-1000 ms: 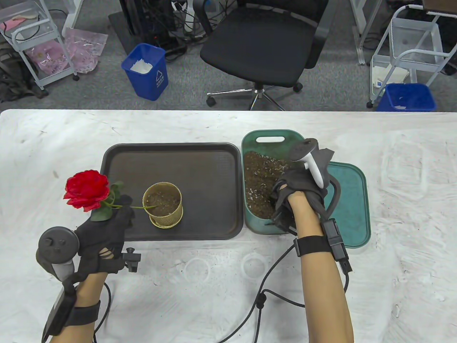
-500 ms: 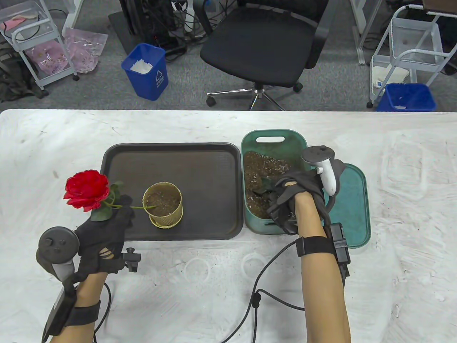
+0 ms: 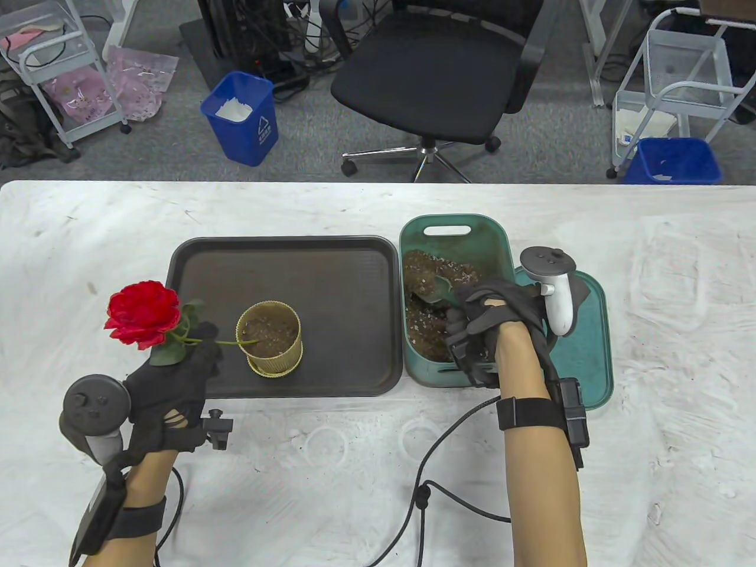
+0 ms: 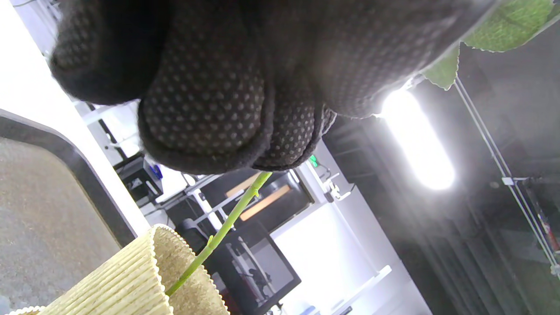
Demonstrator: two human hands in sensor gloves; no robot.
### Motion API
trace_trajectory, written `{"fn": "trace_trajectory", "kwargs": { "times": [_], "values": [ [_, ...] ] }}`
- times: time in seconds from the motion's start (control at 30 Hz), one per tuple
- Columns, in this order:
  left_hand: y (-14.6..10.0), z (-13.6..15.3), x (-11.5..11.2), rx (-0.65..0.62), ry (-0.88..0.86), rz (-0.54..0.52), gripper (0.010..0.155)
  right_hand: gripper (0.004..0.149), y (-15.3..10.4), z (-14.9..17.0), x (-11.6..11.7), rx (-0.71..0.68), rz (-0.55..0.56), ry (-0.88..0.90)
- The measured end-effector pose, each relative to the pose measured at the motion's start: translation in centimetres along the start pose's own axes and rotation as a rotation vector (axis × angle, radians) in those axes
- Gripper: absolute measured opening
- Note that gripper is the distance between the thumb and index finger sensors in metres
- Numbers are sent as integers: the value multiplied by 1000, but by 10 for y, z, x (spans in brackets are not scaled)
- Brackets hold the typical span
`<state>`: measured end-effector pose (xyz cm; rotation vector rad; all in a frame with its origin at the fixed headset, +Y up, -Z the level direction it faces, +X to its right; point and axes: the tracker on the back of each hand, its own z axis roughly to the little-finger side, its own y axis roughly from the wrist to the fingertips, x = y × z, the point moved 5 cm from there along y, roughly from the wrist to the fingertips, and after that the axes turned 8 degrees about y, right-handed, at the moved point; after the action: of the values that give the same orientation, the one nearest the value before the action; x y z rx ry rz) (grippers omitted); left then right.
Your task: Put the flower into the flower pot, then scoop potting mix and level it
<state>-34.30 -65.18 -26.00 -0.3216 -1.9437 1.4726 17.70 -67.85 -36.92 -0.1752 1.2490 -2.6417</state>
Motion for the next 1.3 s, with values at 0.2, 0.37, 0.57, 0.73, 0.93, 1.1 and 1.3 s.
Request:
{"fn": "trace_trajectory", "kwargs": {
  "times": [0.2, 0.37, 0.57, 0.73, 0.93, 1.1, 1.3],
  "values": [
    [0, 0, 1, 3, -3, 0, 43, 53, -21, -6, -14, -64, -5, 123],
    [1, 0, 1, 4, -7, 2, 43, 53, -48, -15, -24, -139, -13, 171],
    [2, 0, 0, 1, -11, 6, 43, 53, -76, -29, -8, -220, -86, 141],
    [2, -1, -1, -4, -10, 9, 43, 53, -88, -37, 31, -271, -180, 98],
    [1, -1, -2, -6, -11, 12, 43, 53, -93, -40, 94, -302, -317, 12],
    [2, 0, -2, -4, -14, 13, 43, 53, -87, -32, 141, -283, -366, -64],
    [2, -1, -2, -7, -13, 14, 43, 53, -82, -27, 179, -305, -337, -194]
  ]
}}
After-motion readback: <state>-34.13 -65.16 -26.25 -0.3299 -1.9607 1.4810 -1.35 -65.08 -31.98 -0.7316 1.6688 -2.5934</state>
